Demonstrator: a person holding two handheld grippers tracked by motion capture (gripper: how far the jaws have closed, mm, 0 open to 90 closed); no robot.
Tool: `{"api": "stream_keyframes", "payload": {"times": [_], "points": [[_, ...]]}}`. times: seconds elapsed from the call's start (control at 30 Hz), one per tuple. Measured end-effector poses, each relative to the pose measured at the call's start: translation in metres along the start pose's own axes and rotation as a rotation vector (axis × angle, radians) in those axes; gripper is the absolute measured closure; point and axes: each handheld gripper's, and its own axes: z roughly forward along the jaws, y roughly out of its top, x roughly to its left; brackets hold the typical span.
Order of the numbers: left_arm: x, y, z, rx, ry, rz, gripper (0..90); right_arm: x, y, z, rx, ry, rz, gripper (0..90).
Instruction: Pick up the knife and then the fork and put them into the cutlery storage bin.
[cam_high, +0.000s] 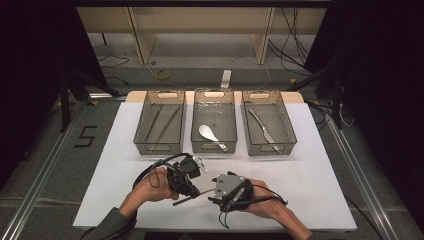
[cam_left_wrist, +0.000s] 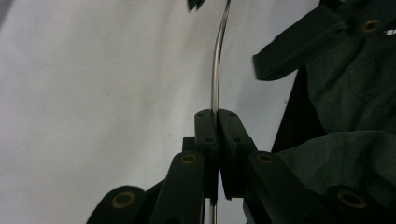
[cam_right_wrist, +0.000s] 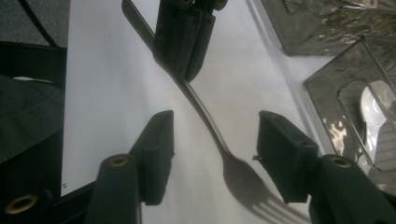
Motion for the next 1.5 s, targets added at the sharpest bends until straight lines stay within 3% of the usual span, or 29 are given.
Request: {"api": "stream_keyframes", "payload": {"times": [0.4,0.63,0.67,0.73,0.8,0.9,0.93,1.07,1.27,1.5], "points": [[-0.008,0.004,0.0,0.011,-0.026,0.04,86.8,0.004,-0.002,0.007,0.036,0.042,-0.083,67.6],[-0.009,0.004,0.001,0.004,-0.038,0.034,86.8,0.007,-0.002,0.009,0.061,0.063,-0.126,81.3],[-0.008,0.004,0.0,0.005,-0.038,0.042,86.8,0.008,-0.003,0.01,0.065,0.085,-0.14,82.9],[-0.008,0.003,-0.001,0.003,-0.04,0.054,86.6,0.009,-0.003,0.01,0.068,0.075,-0.167,85.5],[-0.008,0.003,-0.002,0.005,-0.048,0.063,86.3,0.008,-0.003,0.01,0.066,0.112,-0.19,86.9],[-0.005,0.003,-0.003,-0.01,-0.052,0.061,83.6,0.008,-0.003,0.008,0.071,0.106,-0.183,87.9],[-0.005,0.003,-0.003,-0.023,-0.052,0.055,82.5,0.007,-0.004,0.007,0.074,0.106,-0.187,88.0],[-0.002,0.0,-0.01,-0.09,-0.034,0.029,60.0,0.005,-0.005,0.007,0.111,0.076,-0.182,88.1],[0.01,-0.009,-0.026,-0.26,0.043,-0.054,38.5,-0.005,-0.011,0.0,0.125,0.037,-0.139,88.1],[0.022,-0.02,-0.039,-0.425,0.127,-0.127,26.7,-0.037,-0.029,-0.017,0.134,-0.08,0.031,88.1]]}}
